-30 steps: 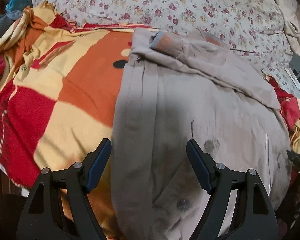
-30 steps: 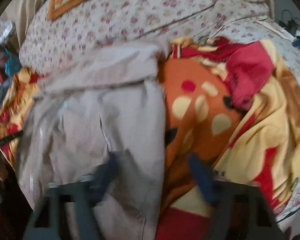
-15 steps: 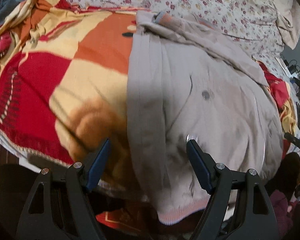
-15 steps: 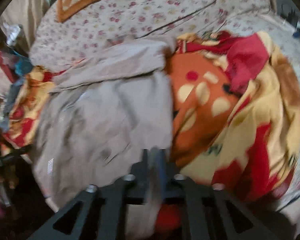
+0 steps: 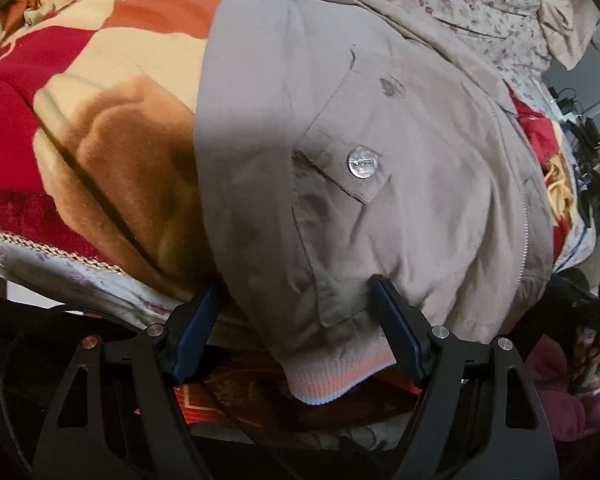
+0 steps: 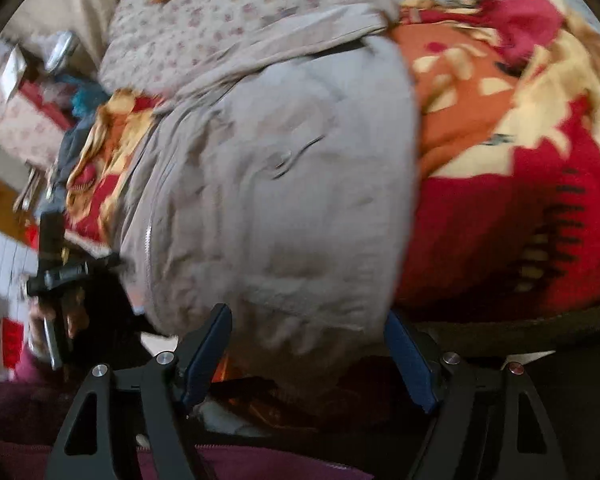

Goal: Fold large clothes
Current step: 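Grasp the ribbed jacket hem with both grippers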

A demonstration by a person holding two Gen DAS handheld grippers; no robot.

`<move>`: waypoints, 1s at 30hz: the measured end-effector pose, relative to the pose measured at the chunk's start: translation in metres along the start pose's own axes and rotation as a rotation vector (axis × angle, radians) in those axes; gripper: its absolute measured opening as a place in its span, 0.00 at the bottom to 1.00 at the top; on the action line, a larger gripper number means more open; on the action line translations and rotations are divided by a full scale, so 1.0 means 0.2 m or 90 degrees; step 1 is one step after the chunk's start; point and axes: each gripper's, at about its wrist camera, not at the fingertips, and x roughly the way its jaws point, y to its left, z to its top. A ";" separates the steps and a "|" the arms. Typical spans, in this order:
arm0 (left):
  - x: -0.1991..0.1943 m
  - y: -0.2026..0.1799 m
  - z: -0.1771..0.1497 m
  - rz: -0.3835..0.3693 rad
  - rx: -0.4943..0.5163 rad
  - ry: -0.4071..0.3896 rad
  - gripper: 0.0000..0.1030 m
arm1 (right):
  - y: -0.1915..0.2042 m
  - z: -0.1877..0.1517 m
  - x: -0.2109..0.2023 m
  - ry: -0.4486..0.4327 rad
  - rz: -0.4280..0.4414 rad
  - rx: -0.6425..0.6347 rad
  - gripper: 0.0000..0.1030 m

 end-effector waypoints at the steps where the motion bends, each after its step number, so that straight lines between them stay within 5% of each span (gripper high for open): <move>1: -0.01 0.01 0.00 -0.014 -0.004 0.000 0.75 | 0.03 0.00 0.00 0.000 -0.005 -0.016 0.71; 9: 0.02 0.01 -0.06 -0.008 -0.001 0.023 0.75 | 0.14 -0.01 0.09 0.035 -0.010 -0.072 0.65; 15: 0.03 -0.01 -0.04 -0.039 -0.001 0.011 0.71 | 0.22 0.03 0.03 -0.007 0.026 -0.113 0.65; 20: 0.08 -0.03 -0.06 -0.030 0.008 0.031 0.71 | 0.16 0.03 0.19 0.052 0.023 -0.068 0.65; 21: 0.09 -0.04 -0.06 -0.029 0.014 0.033 0.65 | 0.15 0.03 0.19 0.048 0.029 -0.063 0.65; 22: 0.08 -0.05 -0.06 -0.032 0.025 0.034 0.49 | 0.15 0.03 0.18 0.041 0.038 -0.059 0.65; 26: 0.02 -0.10 -0.08 -0.018 0.070 0.015 0.25 | 0.17 0.03 0.09 0.019 0.038 -0.084 0.21; 30: -0.06 -0.10 -0.07 -0.041 0.074 0.001 0.20 | 0.17 0.06 0.00 0.011 0.073 -0.080 0.18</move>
